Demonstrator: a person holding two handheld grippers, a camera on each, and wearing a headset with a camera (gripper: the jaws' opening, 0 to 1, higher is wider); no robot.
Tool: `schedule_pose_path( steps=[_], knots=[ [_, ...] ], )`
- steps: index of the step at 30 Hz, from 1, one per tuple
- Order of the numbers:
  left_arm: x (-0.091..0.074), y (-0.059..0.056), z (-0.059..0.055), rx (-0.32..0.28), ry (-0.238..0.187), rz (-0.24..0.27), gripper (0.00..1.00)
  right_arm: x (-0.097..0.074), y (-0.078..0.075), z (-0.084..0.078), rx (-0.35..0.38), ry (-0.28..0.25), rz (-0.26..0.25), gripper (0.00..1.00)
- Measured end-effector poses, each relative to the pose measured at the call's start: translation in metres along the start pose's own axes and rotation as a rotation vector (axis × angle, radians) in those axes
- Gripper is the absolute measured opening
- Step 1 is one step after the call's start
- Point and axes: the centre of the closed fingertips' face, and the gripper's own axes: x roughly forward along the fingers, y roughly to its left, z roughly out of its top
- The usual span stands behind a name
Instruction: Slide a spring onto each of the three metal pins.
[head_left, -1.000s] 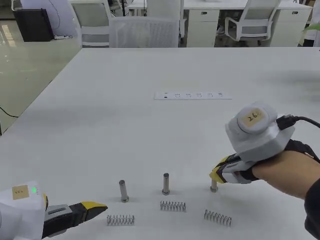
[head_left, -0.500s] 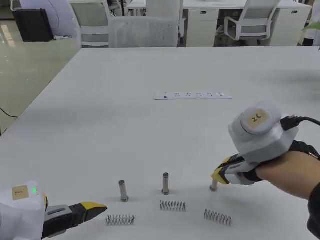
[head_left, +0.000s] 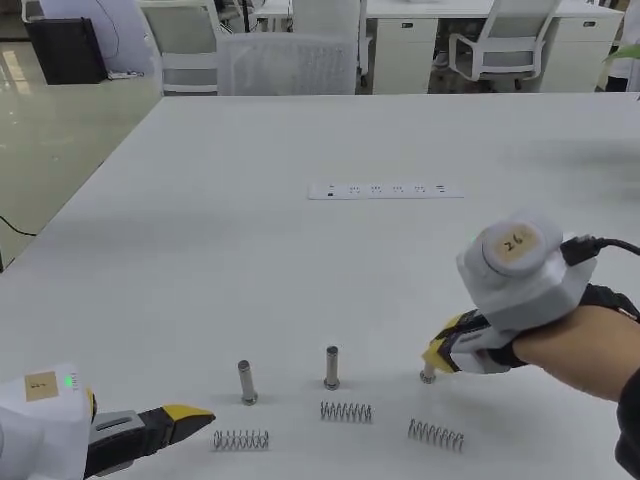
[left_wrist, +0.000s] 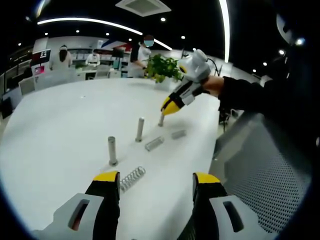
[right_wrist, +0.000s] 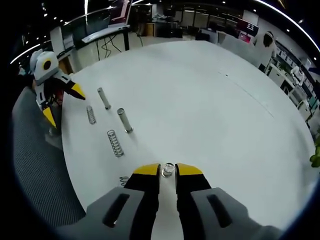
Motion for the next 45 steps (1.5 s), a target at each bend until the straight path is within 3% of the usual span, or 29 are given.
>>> schedule_pose_path(
  steps=[11, 22, 37, 45],
  knots=[
    [0.000, 0.000, 0.000, -0.002, 0.001, -0.003, 0.53, -0.003, -0.002, -0.005, -0.009, 0.001, -0.008, 0.16],
    [0.001, 0.000, -0.001, -0.002, 0.004, -0.008, 0.53, -0.011, 0.004, -0.023, 0.011, 0.014, -0.001, 0.17],
    [0.000, 0.000, -0.001, 0.001, 0.003, -0.005, 0.53, -0.014, 0.037, -0.036, -0.014, 0.038, 0.090, 0.16],
    [0.000, 0.000, 0.001, 0.001, 0.001, -0.004, 0.53, -0.009, 0.052, -0.049, -0.043, 0.088, 0.151, 0.16]
  ],
)
